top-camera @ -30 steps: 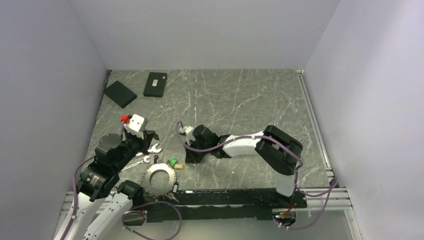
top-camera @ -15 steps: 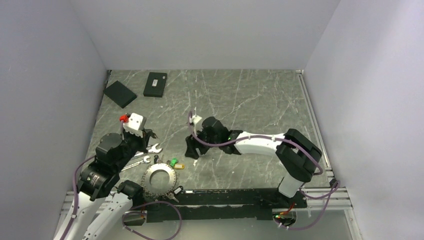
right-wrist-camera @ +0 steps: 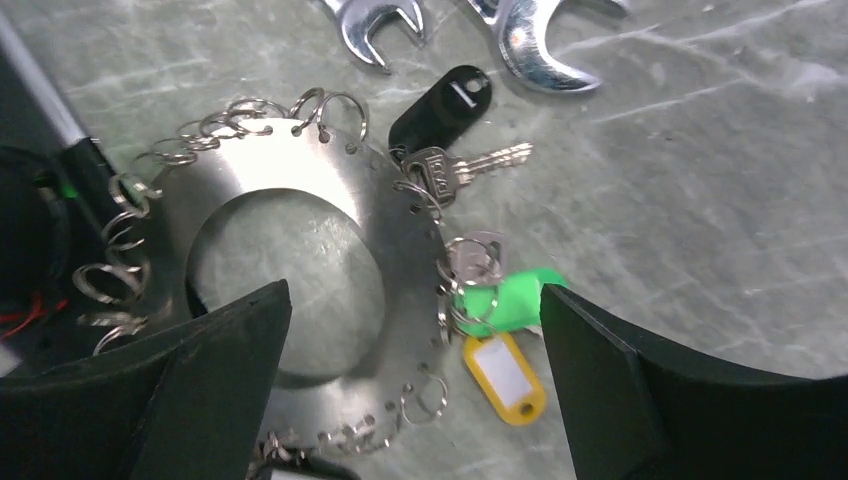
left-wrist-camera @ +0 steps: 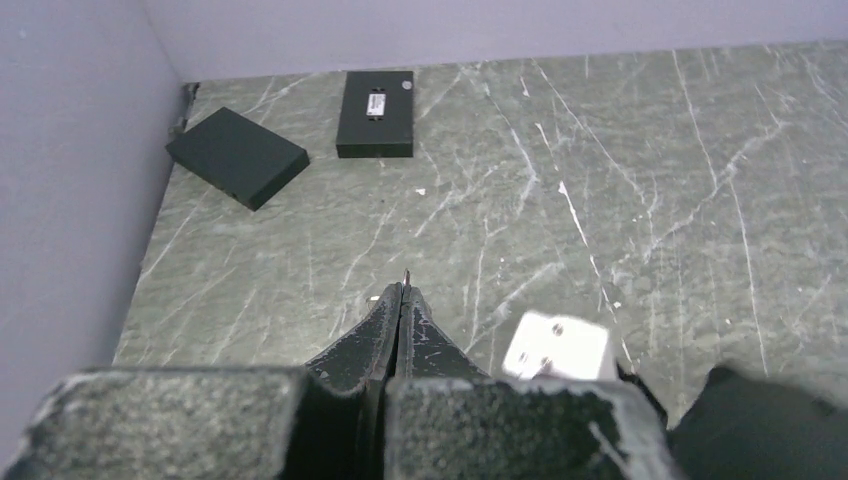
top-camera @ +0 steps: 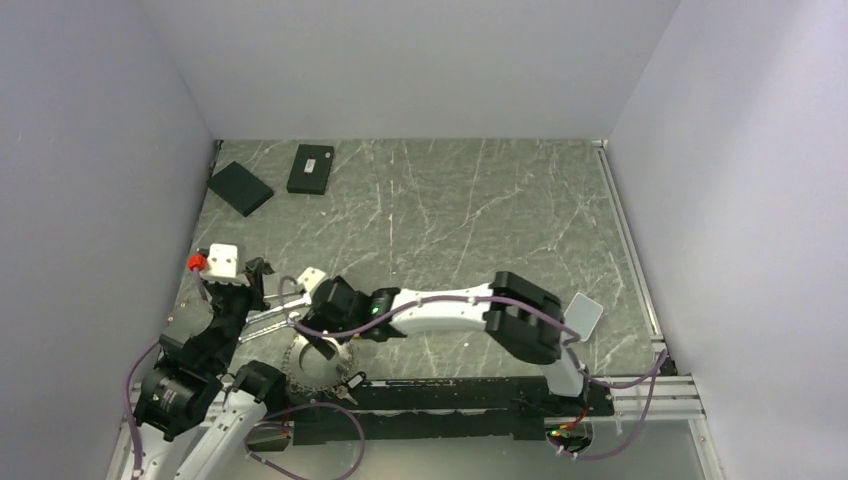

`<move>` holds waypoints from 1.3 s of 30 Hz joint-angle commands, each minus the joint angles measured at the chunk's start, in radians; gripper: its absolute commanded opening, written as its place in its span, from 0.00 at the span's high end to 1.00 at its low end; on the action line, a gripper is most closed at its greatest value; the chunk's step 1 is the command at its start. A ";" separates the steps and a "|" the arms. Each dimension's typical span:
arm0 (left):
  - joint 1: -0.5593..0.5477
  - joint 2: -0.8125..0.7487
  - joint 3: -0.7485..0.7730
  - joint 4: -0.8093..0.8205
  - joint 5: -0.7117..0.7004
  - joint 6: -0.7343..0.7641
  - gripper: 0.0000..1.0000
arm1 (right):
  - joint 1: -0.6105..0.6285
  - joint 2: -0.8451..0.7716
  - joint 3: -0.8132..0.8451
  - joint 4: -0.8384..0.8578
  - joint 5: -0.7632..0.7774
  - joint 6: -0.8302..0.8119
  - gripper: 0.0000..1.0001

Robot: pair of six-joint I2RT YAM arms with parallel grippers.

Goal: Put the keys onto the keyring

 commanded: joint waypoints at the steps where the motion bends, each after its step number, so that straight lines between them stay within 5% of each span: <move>1: 0.014 -0.036 0.039 -0.003 -0.089 -0.035 1.00 | 0.056 0.110 0.133 -0.200 0.238 0.004 0.00; 13: 0.020 -0.077 0.044 -0.023 -0.090 -0.048 1.00 | 0.052 0.116 0.040 -0.250 0.457 -0.006 0.03; 27: 0.023 -0.037 0.043 -0.024 -0.074 -0.040 1.00 | -0.287 -0.201 -0.333 -0.130 0.399 -0.150 0.04; 39: 0.026 0.025 0.041 -0.024 -0.090 -0.033 1.00 | -0.329 -0.489 -0.440 -0.042 0.250 -0.215 0.04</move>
